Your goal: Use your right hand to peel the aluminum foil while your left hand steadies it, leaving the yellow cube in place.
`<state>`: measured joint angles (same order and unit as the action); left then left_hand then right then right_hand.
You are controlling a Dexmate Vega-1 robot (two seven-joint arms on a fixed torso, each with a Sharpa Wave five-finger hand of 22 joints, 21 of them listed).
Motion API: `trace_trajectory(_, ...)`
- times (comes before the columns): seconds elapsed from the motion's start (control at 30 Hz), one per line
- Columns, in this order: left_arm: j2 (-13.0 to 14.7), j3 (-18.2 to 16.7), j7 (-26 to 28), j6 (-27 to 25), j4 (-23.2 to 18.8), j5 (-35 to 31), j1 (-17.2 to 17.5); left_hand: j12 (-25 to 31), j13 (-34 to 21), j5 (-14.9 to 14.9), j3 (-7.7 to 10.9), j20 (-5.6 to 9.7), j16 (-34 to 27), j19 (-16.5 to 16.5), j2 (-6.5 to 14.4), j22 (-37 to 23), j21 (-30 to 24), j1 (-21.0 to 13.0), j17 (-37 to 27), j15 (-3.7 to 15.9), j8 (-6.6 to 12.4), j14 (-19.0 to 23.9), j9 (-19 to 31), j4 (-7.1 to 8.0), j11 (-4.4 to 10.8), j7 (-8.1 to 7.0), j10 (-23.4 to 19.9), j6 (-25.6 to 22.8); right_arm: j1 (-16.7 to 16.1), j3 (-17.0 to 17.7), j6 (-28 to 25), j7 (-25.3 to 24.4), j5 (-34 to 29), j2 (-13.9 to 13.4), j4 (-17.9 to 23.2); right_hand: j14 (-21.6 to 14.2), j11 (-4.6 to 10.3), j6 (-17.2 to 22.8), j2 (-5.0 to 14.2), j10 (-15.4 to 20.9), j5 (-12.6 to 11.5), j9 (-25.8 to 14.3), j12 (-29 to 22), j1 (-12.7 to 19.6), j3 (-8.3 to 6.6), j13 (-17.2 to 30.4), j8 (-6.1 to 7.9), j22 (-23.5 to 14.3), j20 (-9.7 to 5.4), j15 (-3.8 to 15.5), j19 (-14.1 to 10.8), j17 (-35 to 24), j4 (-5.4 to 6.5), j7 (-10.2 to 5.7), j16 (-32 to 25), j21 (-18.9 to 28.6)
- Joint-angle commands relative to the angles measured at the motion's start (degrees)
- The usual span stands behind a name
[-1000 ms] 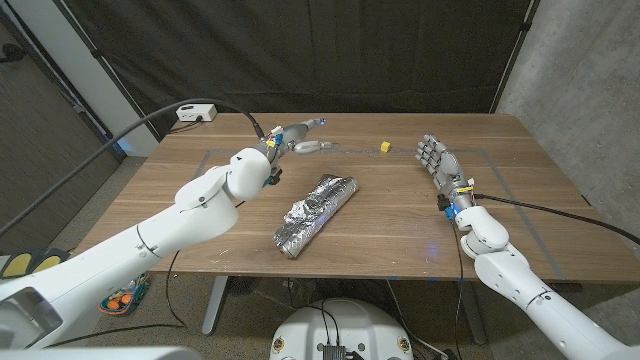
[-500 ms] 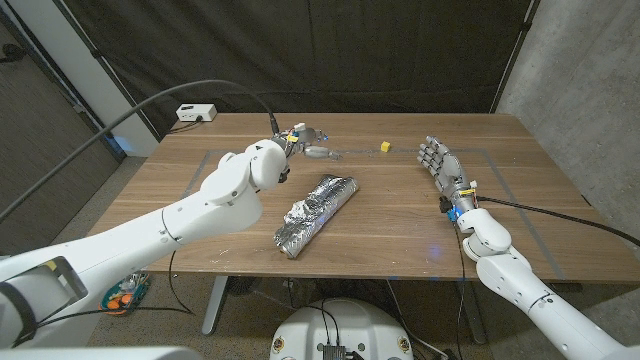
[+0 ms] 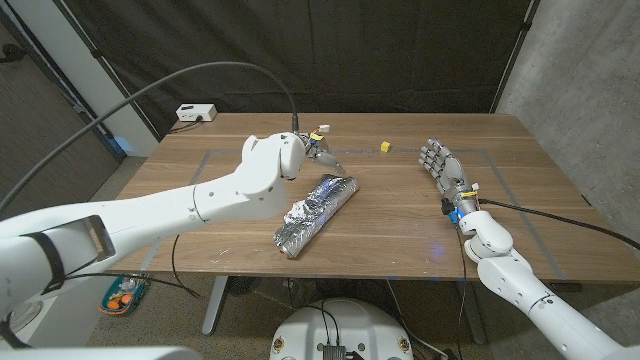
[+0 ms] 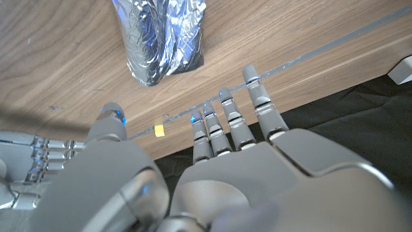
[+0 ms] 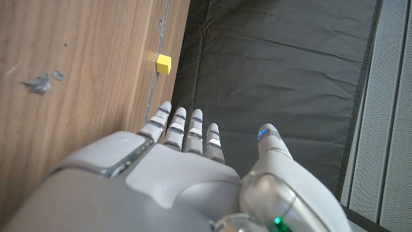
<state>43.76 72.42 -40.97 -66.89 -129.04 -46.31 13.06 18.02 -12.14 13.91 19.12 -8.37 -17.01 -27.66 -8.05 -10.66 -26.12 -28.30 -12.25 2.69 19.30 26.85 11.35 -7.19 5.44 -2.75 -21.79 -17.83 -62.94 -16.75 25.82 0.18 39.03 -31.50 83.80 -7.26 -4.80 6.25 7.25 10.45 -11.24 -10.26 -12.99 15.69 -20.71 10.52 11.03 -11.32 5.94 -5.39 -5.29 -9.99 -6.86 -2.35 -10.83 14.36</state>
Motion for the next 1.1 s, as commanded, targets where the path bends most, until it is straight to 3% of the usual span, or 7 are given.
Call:
trace_trajectory(0.03,-4.61,10.22,-15.48,-2.5,5.63,-10.21,-8.75,0.39,-0.28,0.14,-0.44,0.24,-0.28,-0.68,0.32,-0.13,-0.46,-0.14,-0.38,3.85,-0.85,0.59,0.2,-0.01,-0.12,-0.68,-0.76,1.81,0.0,0.23,0.52,0.93,0.78,0.26,-1.26,-0.79,0.0,0.45,-0.44,0.72,-0.2,-0.24,-0.23,-0.38,0.09,0.21,0.12,-0.2,0.58,-0.03,-0.07,-0.29,0.3,0.12,-0.4,0.02)
trace_trajectory(0.27,-9.07,13.64,-25.58,-2.27,10.83,-17.79,-10.91,-0.69,-0.33,0.03,-1.23,-0.05,0.98,-1.39,-0.06,-0.1,-0.35,-0.02,-0.5,3.14,-2.6,-0.83,0.15,0.25,-1.22,-0.36,1.55,5.04,0.4,0.17,0.84,1.83,1.32,0.65,-2.47,-1.13,-0.14,0.62,-0.4,0.98,-0.21,-0.25,-0.29,-0.5,0.07,0.22,0.15,-0.21,0.64,-0.03,-0.21,-0.31,0.39,0.17,-0.45,0.04)
trace_trajectory(0.43,-11.45,12.47,-30.01,0.09,13.75,-22.49,-9.08,-0.58,-0.33,0.02,-1.37,-0.05,0.93,-2.8,0.5,-0.09,-0.73,0.21,-0.53,2.83,-2.71,-0.08,0.17,0.67,-1.8,-0.3,0.91,4.81,0.81,0.1,0.99,2.49,1.67,0.92,-3.37,-1.5,-0.11,0.72,-0.4,1.05,-0.22,-0.25,-0.29,-0.58,0.06,0.23,0.16,-0.21,0.73,-0.17,-0.27,-0.31,0.45,0.21,-0.52,0.03)
trace_trajectory(0.77,-15.76,5.03,-35.7,8.25,18.6,-31.11,-1.41,-0.75,-0.35,-0.06,-1.26,0.27,1.33,-3.1,1.68,-0.1,-0.64,0.29,-0.58,2.69,-2.75,-0.22,0.2,1.24,-1.59,-1.01,0.85,4.31,1.11,0.13,1.14,3.42,2.33,1.2,-4.62,-2.04,-0.42,1.27,-0.33,1.61,-0.25,-0.26,-0.45,-0.73,-0.01,0.25,0.31,-0.22,0.79,-0.33,-0.35,-0.34,0.57,0.3,-0.59,0.0)
trace_trajectory(1.1,-21.03,-2.59,-37.04,17.1,24.62,-36.44,6.07,-0.71,-0.37,-0.19,-1.09,0.32,1.46,-3.62,2.75,-0.11,-0.69,0.38,-0.65,2.72,-2.81,0.15,0.22,1.75,-1.25,-1.43,0.45,3.98,0.86,0.35,1.31,4.32,3.02,1.13,-5.38,-2.49,-0.53,1.61,-0.28,1.85,-0.27,-0.27,-0.48,-0.88,-0.06,0.27,0.37,-0.23,0.93,-0.34,-0.47,-0.37,0.68,0.27,-0.63,0.0)
